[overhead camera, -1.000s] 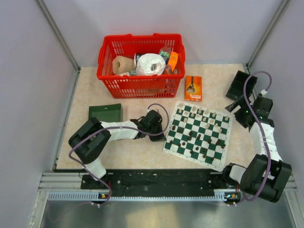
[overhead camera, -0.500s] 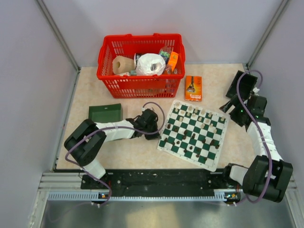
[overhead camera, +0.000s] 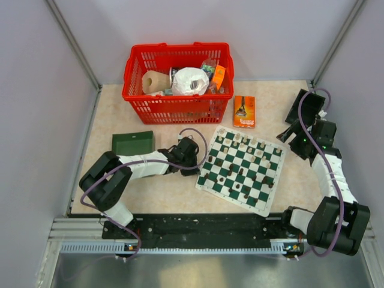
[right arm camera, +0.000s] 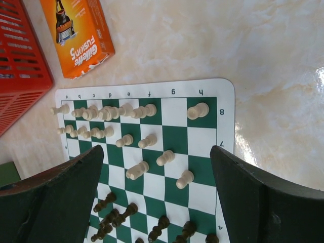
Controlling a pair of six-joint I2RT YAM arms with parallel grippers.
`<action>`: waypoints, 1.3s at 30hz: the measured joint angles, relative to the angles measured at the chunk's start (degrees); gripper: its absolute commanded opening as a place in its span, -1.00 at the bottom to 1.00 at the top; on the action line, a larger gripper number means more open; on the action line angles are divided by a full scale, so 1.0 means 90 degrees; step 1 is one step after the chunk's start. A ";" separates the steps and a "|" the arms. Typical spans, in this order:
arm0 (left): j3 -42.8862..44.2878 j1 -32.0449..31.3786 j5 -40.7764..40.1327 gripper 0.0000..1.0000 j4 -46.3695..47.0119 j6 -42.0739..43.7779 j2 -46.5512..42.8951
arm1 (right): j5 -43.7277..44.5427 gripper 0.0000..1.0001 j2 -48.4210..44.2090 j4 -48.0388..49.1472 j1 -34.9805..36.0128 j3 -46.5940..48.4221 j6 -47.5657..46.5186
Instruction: Set up the chess pieces on the board
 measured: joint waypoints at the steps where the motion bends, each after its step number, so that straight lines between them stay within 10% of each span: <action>1: 0.0017 0.0000 -0.0002 -0.95 -0.0032 0.0036 0.0000 | 0.0000 0.72 0.0000 -0.0002 0.0000 0.0000 0.0000; 39: 0.0189 0.0073 -0.0945 -0.39 -0.1341 0.0597 -0.0335 | 0.0019 0.70 -0.0002 -0.0469 0.0787 0.0515 -0.0389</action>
